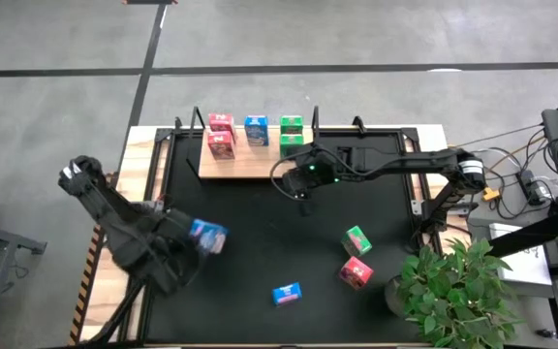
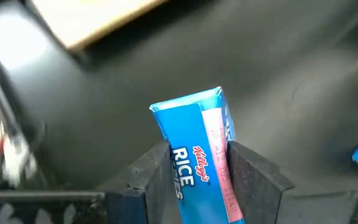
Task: Stack cereal on shelf
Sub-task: Put the top blue cereal box on the shelf aligned with the other blue cereal box
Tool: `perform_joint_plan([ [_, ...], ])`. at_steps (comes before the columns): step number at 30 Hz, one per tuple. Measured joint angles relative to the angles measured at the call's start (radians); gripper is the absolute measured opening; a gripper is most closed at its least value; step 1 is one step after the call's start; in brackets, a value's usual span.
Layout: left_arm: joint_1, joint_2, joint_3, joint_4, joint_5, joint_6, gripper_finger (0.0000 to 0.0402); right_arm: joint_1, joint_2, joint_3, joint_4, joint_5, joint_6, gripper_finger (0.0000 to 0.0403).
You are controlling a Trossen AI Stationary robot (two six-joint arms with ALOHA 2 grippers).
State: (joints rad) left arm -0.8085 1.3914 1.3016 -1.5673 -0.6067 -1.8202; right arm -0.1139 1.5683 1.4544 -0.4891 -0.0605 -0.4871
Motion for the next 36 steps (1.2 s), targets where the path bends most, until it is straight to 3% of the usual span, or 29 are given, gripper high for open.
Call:
perform_joint_plan([
  [6,0.177,0.0,0.093,0.034,-0.083,0.47,0.0139,-0.004,-0.021,0.0,-0.075,0.001,0.004,0.0009],
  [12,0.359,0.0,0.155,0.19,-0.129,1.144,0.0139,-0.025,-0.053,0.0,-0.111,0.006,0.003,0.0009],
  [18,0.569,0.0,0.133,0.396,-0.112,1.756,0.0134,-0.024,-0.063,0.0,-0.118,0.0,0.019,0.0009],
  [20,0.643,0.0,0.117,0.487,-0.063,1.916,0.0129,-0.024,-0.063,0.0,-0.128,0.0,0.025,0.0009],
  [26,0.888,0.0,0.052,0.717,0.222,2.275,0.0117,-0.024,-0.063,0.0,-0.143,0.0,0.035,0.0009],
  [33,1.127,0.017,-0.005,0.853,0.489,2.449,0.0116,-0.024,-0.063,0.0,-0.143,0.0,0.054,0.0009],
  [36,1.188,0.054,-0.008,0.872,0.538,2.464,0.0116,-0.024,-0.063,0.0,-0.143,0.0,0.069,0.0009],
])
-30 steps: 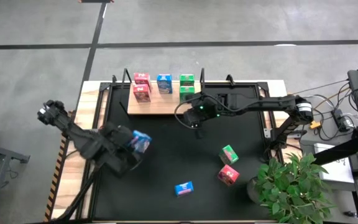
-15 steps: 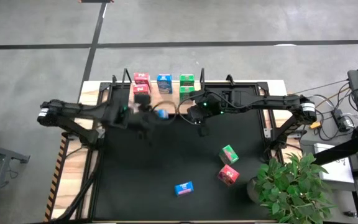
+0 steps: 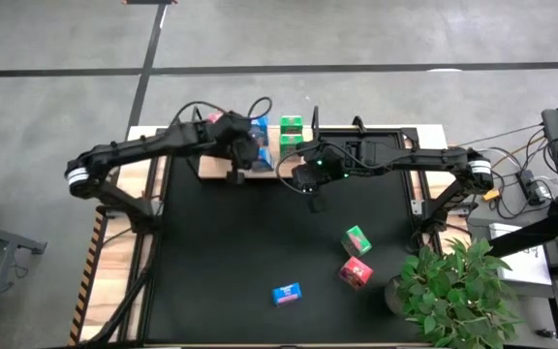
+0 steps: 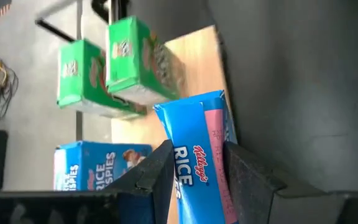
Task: Stack cereal on shelf
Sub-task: Put the top blue cereal box on the shelf aligned with the other blue cereal box
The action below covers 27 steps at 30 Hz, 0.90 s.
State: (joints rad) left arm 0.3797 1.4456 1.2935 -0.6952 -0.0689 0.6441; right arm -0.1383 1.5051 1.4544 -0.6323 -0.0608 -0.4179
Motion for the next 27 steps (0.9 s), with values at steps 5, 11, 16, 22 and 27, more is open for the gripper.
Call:
perform_joint_plan([
  [5,0.056,0.088,0.027,0.003,0.0,0.065,0.0116,0.0,0.0,0.0,0.0,0.0,0.012,0.0009],
  [11,0.095,0.167,0.089,-0.018,0.001,0.093,0.0116,0.0,0.0,0.0,0.0,0.0,0.028,0.0009],
  [16,0.123,0.212,0.145,-0.06,-0.001,0.099,0.0116,0.0,0.0,0.0,0.0,0.0,0.027,0.0009],
  [22,0.135,0.23,0.181,-0.092,0.0,0.104,0.0116,0.0,0.0,0.0,-0.001,0.0,0.027,0.0009],
  [27,0.137,0.23,0.18,-0.093,0.0,0.103,0.0137,0.0,0.0,0.0,-0.001,0.0,0.026,0.0009],
])
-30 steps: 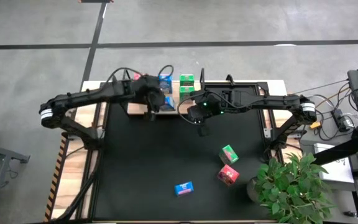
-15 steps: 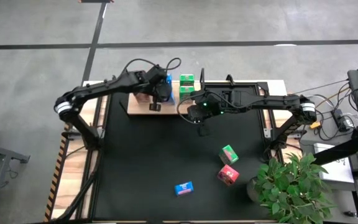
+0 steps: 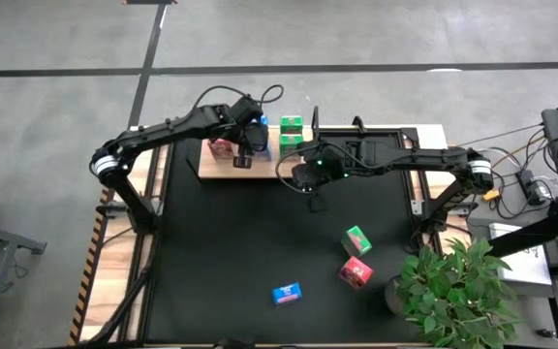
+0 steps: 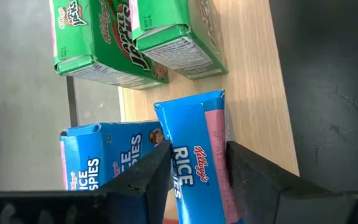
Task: Stack cereal on shelf
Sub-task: Put the top blue cereal box on the shelf aligned with the other blue cereal box
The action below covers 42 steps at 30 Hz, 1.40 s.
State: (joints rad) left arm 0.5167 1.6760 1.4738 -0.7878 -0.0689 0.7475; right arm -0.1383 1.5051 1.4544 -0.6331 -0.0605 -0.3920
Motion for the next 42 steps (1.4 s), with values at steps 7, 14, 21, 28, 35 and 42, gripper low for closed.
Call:
perform_joint_plan([
  [7,0.001,0.0,-0.002,0.002,0.0,-0.004,0.0186,0.0,0.0,0.0,0.0,0.0,0.0,0.0009],
  [14,-0.002,0.0,0.041,-0.08,0.0,-0.002,0.0205,0.0,0.0,0.0,-0.001,0.0,0.012,0.0009],
  [21,-0.017,-0.017,0.118,-0.12,0.059,-0.09,0.0195,0.0,0.0,0.0,-0.007,0.0,0.04,0.0009],
  [28,-0.012,-0.025,0.038,-0.002,0.035,-0.083,0.0102,0.003,0.0,-0.019,-0.015,0.003,0.068,0.0009],
  [35,-0.001,-0.061,-0.024,0.048,0.027,-0.131,0.0007,0.003,-0.004,-0.089,0.069,0.009,0.069,0.0009],
  [42,-0.005,-0.278,-0.168,0.158,0.079,-0.2,0.0003,0.0,-0.015,-0.117,0.125,0.009,0.054,0.0009],
])
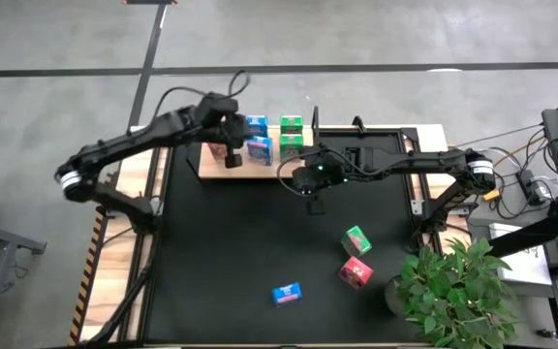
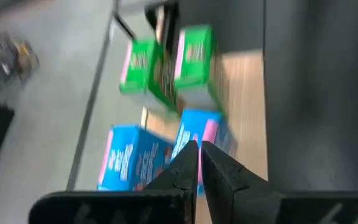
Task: Stack cereal on shelf
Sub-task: Put the top blue cereal box on the shelf aligned with the other blue cereal box
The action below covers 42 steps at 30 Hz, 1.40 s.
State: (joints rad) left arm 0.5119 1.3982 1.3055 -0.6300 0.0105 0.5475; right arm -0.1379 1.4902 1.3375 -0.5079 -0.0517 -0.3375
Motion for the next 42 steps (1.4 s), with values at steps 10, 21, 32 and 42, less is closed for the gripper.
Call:
perform_joint_plan([
  [10,-0.001,-0.112,-0.476,0.771,-0.007,-0.21,0.0,0.0,0.0,-0.011,0.065,0.0,0.024,0.0009],
  [21,-0.009,-0.02,-0.618,1.006,-0.113,-0.314,0.0,0.0,0.0,-0.012,0.102,0.0,0.05,0.0009],
  [32,-0.027,-0.01,-0.599,0.96,-0.162,-0.477,0.0,0.0,0.0,-0.012,0.122,0.0,0.049,0.0009],
  [42,-0.034,-0.027,-0.601,0.968,-0.162,-0.567,0.0,0.0,0.0,-0.012,0.124,0.003,0.05,0.0009],
])
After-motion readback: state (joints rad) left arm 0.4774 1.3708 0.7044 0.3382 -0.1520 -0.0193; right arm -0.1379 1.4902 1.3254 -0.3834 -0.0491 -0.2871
